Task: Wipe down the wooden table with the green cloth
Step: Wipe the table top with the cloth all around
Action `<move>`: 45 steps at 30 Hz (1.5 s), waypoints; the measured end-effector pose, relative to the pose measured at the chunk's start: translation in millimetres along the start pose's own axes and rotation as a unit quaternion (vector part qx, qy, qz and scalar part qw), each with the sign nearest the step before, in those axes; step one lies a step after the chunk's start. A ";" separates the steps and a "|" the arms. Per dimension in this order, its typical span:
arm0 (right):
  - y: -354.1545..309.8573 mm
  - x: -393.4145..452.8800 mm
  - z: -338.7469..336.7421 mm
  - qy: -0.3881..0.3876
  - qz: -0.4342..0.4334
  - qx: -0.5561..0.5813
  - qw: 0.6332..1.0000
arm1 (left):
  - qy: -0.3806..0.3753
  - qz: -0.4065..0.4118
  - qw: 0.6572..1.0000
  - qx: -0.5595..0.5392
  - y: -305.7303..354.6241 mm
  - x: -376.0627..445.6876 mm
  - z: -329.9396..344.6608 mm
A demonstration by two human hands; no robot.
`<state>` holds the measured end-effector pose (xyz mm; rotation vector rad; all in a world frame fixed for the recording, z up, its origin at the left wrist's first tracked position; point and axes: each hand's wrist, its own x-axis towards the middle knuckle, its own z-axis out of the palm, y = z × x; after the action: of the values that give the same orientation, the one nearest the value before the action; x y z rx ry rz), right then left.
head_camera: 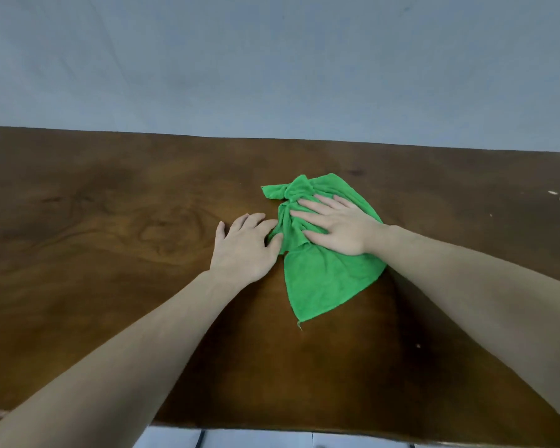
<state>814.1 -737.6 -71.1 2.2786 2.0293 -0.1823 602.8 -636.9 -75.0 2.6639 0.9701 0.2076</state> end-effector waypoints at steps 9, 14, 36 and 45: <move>83.1 105.2 -16.5 0.003 -0.019 -0.005 1.000 | 0.035 -0.056 0.998 0.002 41.9 78.6 16.1; 104.1 144.6 -26.2 0.010 -0.009 0.007 1.000 | 0.062 -0.053 0.996 0.032 47.5 92.4 29.3; 185.5 110.0 -16.6 0.012 0.210 0.053 0.976 | 0.035 -0.072 0.996 0.031 51.6 89.8 22.5; 122.3 56.4 -6.0 0.000 0.161 0.043 0.986 | 0.090 -0.039 0.993 -0.065 55.5 76.0 15.3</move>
<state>942.1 -695.5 -75.2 2.6157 1.6501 -0.2506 697.8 -631.6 -68.9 2.5176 1.0731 0.4839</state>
